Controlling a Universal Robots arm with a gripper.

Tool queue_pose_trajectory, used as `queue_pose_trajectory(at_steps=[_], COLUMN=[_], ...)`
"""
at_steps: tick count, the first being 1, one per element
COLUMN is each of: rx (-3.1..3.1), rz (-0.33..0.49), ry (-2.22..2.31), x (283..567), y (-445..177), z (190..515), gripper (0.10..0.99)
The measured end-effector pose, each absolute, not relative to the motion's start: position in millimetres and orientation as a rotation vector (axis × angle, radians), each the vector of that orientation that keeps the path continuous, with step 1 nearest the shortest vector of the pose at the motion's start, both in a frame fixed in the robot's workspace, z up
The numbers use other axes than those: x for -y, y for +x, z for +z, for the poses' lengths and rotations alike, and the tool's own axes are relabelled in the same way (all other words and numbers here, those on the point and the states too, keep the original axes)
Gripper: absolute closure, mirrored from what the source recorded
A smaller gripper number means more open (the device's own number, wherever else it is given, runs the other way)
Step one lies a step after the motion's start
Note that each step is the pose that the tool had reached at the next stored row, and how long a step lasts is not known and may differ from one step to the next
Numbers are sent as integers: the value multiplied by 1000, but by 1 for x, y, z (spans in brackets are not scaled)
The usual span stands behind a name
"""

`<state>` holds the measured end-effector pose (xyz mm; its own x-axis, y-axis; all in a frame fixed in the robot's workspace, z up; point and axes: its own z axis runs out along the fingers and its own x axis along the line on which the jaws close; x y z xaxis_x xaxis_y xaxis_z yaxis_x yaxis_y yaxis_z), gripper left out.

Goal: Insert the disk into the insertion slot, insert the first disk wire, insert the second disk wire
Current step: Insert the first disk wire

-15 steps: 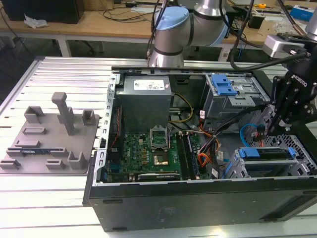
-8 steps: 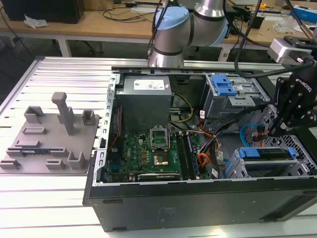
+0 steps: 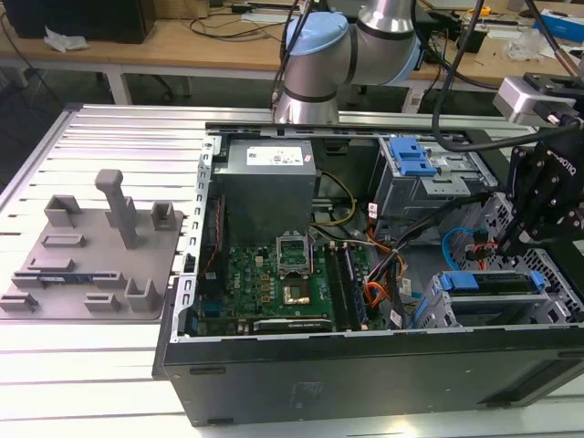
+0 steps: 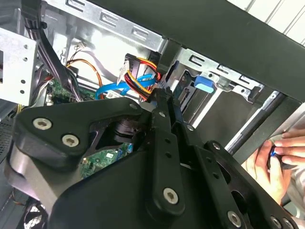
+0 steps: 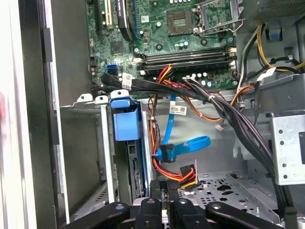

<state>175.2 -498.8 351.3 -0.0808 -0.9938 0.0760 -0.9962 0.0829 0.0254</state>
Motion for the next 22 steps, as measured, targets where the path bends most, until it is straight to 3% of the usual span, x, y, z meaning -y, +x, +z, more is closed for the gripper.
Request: queue_pose_trajectory(at_steps=[22], rx=[2304], rz=[52], ry=[2027], x=[499], y=[174], z=[349], gripper=[922])
